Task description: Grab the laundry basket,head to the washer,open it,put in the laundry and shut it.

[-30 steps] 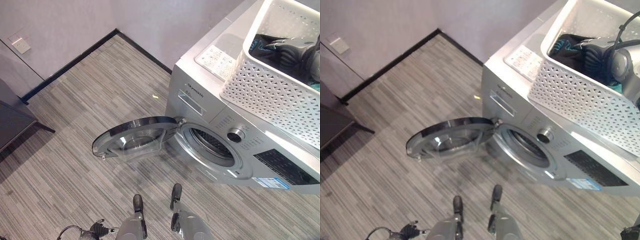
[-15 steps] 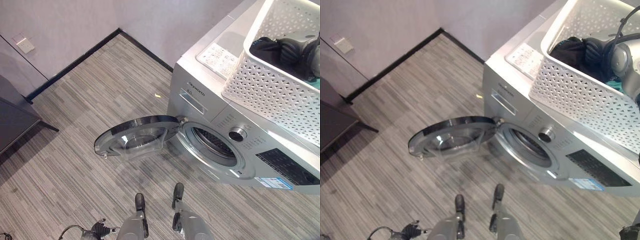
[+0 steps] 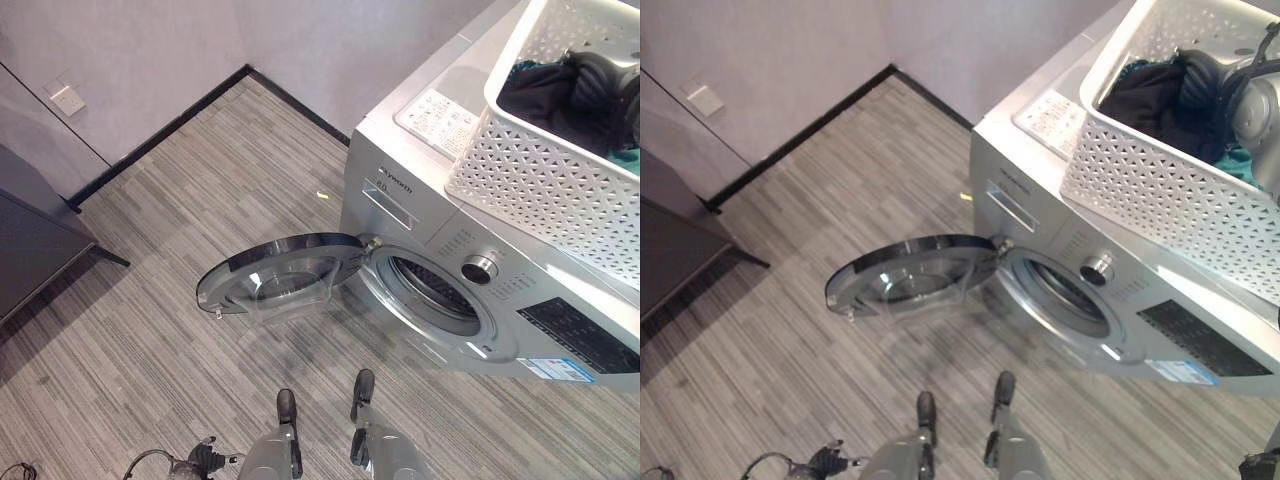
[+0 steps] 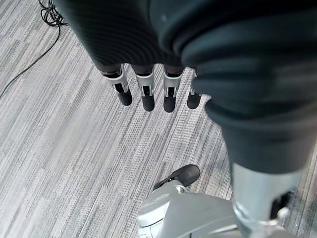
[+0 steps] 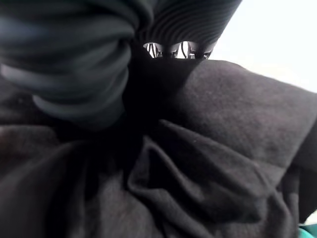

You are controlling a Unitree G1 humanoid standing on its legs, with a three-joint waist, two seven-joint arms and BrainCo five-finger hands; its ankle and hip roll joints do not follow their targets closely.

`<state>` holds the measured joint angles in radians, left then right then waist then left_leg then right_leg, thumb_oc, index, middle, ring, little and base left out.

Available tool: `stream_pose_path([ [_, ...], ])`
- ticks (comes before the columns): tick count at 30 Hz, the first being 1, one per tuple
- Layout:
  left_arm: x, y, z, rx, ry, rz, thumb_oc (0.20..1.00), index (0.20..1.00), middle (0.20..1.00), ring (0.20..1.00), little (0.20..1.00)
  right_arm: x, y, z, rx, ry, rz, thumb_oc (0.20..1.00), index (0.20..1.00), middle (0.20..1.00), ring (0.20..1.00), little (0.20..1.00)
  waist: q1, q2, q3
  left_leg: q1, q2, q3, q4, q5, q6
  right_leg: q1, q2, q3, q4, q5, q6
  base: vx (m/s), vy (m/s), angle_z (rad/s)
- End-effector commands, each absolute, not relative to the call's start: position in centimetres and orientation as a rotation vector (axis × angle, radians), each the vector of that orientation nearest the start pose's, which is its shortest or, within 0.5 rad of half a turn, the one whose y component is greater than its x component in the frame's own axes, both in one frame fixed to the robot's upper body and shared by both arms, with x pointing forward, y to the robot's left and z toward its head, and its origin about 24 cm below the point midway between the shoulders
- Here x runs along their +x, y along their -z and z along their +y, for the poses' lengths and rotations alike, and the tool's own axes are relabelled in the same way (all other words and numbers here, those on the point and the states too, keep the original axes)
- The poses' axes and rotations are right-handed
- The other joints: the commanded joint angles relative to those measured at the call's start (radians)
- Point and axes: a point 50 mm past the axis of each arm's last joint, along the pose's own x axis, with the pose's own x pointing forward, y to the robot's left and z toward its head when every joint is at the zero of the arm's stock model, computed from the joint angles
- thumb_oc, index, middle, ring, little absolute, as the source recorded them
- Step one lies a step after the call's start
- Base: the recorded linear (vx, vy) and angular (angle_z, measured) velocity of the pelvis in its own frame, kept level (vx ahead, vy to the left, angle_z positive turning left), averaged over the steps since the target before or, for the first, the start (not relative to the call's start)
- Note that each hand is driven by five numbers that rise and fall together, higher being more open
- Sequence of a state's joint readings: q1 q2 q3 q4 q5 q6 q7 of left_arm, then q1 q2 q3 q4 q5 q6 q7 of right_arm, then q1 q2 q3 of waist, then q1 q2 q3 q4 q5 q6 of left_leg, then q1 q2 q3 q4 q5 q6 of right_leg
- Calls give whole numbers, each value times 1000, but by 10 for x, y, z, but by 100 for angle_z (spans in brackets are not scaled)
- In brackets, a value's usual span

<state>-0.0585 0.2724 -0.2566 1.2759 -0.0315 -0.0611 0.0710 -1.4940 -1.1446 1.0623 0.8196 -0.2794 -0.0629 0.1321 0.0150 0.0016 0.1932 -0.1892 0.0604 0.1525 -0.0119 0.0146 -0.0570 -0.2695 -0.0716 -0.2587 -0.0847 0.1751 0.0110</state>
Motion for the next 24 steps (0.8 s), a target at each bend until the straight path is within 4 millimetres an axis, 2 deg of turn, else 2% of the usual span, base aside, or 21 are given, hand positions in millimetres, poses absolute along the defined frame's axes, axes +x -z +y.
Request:
stream_pose_path([
  [1,111,154,246,444,-9,1167,1000,1000,1000,1000,1000,354,-382,-304,-1672,386,-170,200,200,200,200,200,-3,-73,24,92,58,-95,5,-6,-64,42,-94,87,11,-47,143,36,21,0],
  [4,110,154,247,448,-19,1174,1000,1000,1000,1000,1000,349,-389,-304,-1564,431,-260,200,200,200,200,200,-10,-74,4,115,58,-88,5,-20,-58,61,-91,89,14,-52,142,55,19,-1],
  [7,110,154,246,455,-17,1176,1000,1000,1000,1000,1000,341,-401,-318,-1383,529,-324,200,200,200,200,200,-14,-77,-41,157,59,-76,9,-41,-53,104,-91,84,22,-68,141,30,15,-1],
  [8,110,154,247,456,-18,1177,1000,1000,1000,1000,1000,341,-400,-318,-1382,529,-323,200,200,200,200,200,-13,-78,-39,159,60,-76,9,-42,-53,106,-91,84,22,-68,141,0,0,0],
  [11,114,154,245,441,-37,1157,1000,1000,1000,1000,1000,329,-413,-333,-1006,615,-460,200,200,200,200,200,-18,-78,-95,205,65,-69,21,-60,-52,160,-83,72,35,-97,138,29,15,0],
  [13,113,154,245,440,-41,1159,1000,1000,1000,1000,1000,329,-412,-334,-978,616,-466,200,200,200,200,200,-19,-79,-106,214,67,-67,21,-64,-52,172,-81,68,36,-102,138,20,8,1],
  [15,105,156,245,439,-52,1181,1000,1000,1000,1000,1000,324,-418,-334,-779,631,-575,200,200,200,200,200,-23,-79,-136,230,72,-61,32,-70,-52,198,-72,63,40,-117,135,0,0,0],
  [18,97,158,246,434,-72,1208,1000,1000,1000,1000,1000,324,-419,-330,-576,614,-668,200,200,200,200,200,-24,-82,-159,251,73,-55,44,-80,-52,224,-66,61,47,-131,131,0,0,0],
  [23,90,158,248,404,-104,1206,1000,1000,1000,1000,1000,326,-411,-330,-297,566,-747,200,200,200,200,200,-20,-82,-176,264,69,-50,59,-98,-48,245,-62,57,54,-139,129,-41,20,-1],
  [24,90,158,249,406,-105,1207,1000,1000,1000,1000,1000,326,-411,-330,-295,566,-746,200,200,200,200,200,-21,-84,-177,263,70,-51,60,-99,-48,246,-62,57,55,-140,129,-74,36,2],
])
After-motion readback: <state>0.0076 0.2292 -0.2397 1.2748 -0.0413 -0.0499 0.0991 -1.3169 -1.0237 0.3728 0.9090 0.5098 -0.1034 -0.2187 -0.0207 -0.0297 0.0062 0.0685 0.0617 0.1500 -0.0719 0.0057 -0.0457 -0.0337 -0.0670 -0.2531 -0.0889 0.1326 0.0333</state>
